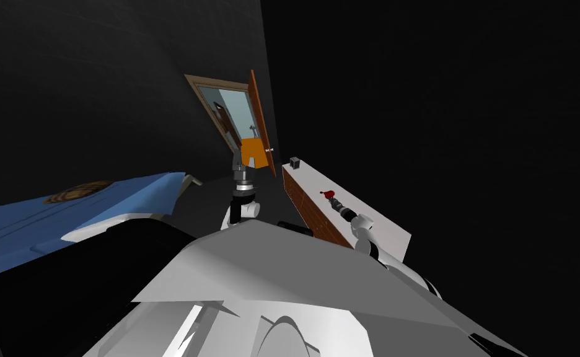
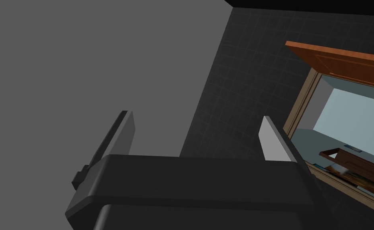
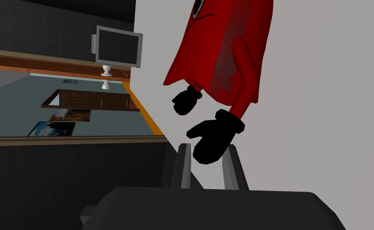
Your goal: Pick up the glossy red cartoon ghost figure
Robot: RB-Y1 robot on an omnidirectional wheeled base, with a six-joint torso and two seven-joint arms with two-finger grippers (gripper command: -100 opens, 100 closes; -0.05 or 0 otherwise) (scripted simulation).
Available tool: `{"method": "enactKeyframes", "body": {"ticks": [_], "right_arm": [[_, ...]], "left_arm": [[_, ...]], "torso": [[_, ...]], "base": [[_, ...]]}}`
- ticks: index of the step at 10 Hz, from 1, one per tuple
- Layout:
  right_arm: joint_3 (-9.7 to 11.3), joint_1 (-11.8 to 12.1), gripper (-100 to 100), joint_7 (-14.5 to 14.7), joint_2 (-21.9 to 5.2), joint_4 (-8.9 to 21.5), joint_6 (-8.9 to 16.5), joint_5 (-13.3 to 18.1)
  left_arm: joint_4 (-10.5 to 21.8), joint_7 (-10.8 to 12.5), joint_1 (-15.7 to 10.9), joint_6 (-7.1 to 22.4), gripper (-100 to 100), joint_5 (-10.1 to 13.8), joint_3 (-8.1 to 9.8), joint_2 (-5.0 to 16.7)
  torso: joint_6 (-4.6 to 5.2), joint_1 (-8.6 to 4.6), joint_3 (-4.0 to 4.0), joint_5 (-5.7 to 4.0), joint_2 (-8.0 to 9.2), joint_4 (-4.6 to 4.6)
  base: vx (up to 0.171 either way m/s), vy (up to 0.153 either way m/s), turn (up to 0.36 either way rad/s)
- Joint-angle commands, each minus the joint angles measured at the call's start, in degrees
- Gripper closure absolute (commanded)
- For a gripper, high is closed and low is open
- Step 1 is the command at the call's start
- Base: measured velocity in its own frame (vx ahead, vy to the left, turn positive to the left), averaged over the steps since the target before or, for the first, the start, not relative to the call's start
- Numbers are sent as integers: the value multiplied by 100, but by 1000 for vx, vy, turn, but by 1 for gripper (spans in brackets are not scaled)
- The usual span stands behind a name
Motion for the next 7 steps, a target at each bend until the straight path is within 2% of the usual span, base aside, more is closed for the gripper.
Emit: {"method": "enactKeyframes", "body": {"ticks": [1,2,3,5,6,7], "right_arm": [[-32,-70,100,50,-33,172,50,6],[-167,-301,100,212,-79,341,276,137],[-167,-330,100,212,-79,369,276,137],[-167,-330,100,212,-79,515,276,137],[-159,-305,100,183,-66,431,274,146],[-157,-304,0,186,-62,440,275,147]], "left_arm": [[0,0,0,0,0,0,0,0],[0,0,-1,0,0,0,0,0],[0,0,1,0,0,0,0,0],[0,0,-1,0,0,0,0,0],[0,0,-1,0,0,0,0,0],[0,0,-1,0,0,0,0,0]], "torso": [[0,0,0,0,0,0],[-8,-3,0,-2,-2,2],[0,6,0,3,-5,5],[-12,4,0,-1,-4,4],[-11,2,2,-1,-2,5],[-9,1,4,0,0,8]], "base": [[-4,-1,-52],[13,28,-261],[15,29,-196],[3,2,21],[0,0,0],[0,0,0]]}}
